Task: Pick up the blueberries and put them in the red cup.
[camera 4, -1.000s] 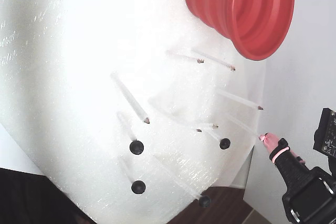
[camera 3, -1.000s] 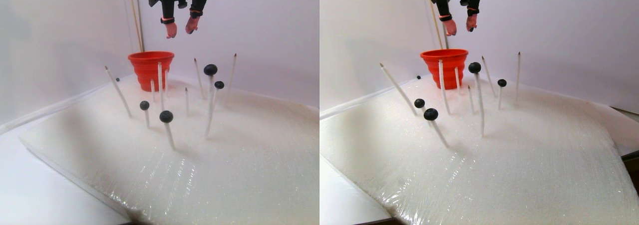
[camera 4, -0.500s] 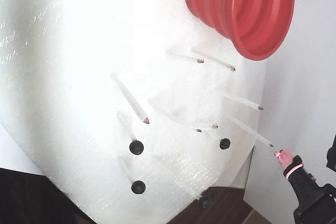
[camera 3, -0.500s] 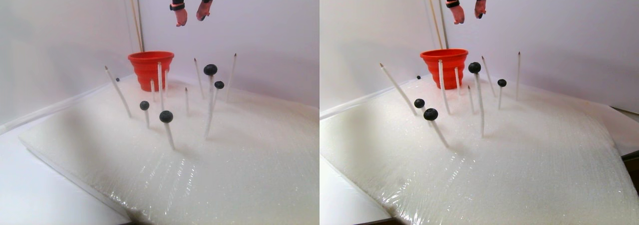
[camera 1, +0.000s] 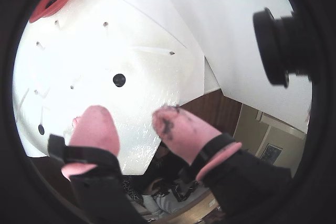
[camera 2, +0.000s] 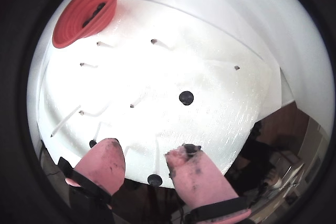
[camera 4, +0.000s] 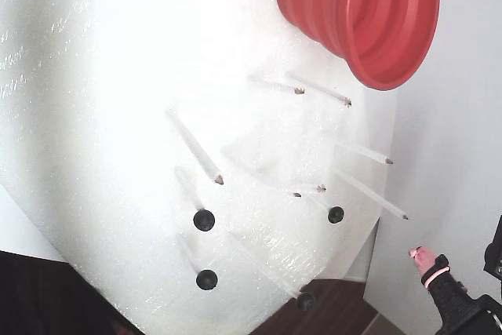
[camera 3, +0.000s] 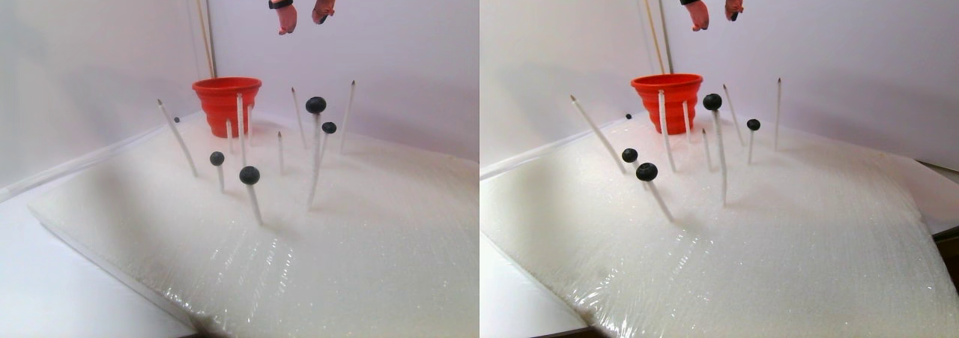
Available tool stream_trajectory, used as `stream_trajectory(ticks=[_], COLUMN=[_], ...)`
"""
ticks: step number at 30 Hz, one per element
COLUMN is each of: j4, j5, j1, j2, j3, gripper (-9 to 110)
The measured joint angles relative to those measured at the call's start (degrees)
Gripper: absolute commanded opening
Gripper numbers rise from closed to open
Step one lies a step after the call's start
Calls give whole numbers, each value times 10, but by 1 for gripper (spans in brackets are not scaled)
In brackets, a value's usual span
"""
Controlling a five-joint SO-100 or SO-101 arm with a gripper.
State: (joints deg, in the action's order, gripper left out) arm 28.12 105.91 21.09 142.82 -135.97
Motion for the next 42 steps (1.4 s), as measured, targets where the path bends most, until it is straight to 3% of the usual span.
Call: stream_trajectory(ticks=[23,42], j4=[-39,-123], j5=[-29,-65], j1=[47,58], j2=[-1,-105], j3=[-37,-39], gripper=[16,15])
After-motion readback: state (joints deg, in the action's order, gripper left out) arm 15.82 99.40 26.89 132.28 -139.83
